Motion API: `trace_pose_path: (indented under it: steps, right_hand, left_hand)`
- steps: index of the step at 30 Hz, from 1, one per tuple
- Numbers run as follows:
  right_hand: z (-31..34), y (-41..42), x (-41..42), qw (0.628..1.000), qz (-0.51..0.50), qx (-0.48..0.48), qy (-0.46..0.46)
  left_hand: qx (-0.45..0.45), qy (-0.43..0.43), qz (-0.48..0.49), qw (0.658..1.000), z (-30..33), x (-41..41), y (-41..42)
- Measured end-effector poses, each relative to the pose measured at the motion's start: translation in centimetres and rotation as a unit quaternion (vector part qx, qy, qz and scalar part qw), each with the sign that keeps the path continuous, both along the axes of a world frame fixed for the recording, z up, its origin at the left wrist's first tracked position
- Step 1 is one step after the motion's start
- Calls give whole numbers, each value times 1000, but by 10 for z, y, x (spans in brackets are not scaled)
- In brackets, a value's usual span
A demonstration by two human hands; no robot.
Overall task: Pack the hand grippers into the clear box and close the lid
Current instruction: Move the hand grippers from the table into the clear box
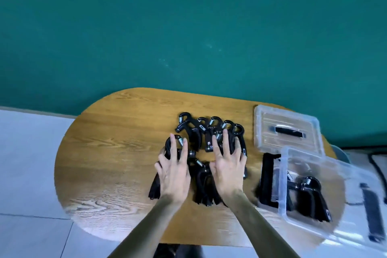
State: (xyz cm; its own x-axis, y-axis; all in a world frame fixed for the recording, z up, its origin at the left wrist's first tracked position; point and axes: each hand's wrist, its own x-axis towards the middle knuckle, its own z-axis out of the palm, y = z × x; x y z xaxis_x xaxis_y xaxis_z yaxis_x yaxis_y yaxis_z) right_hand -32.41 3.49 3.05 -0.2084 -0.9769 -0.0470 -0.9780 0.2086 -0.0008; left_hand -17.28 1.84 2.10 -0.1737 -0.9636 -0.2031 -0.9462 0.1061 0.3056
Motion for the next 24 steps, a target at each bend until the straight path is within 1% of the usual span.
trace_pose_path:
  steps: [7,8,10,13,17,22,24]
  right_hand:
    - [27,49,-71,998,-63,-24,-4]
    - [32,57,-84,997,-74,-27,-5]
    - [37,60,-94,997,-69,-37,-3]
    - [49,94,-147,993,-116,-31,-8]
    - [53,131,-214,988,-152,-29,-8]
    - [45,167,-273,982,-185,-6,-32]
    - [35,177,-291,979,-198,8,-49]
  left_hand:
    - [-32,71,-48,996,29,-94,30]
    - [-38,70,-61,995,33,-111,36]
    - [-33,66,-54,996,35,-126,37]
    - [-23,76,-81,994,45,-185,64]
    - [-16,66,-116,991,53,-251,96]
    - [3,57,-131,990,44,-312,128]
    - [-14,50,-129,990,36,-331,136]
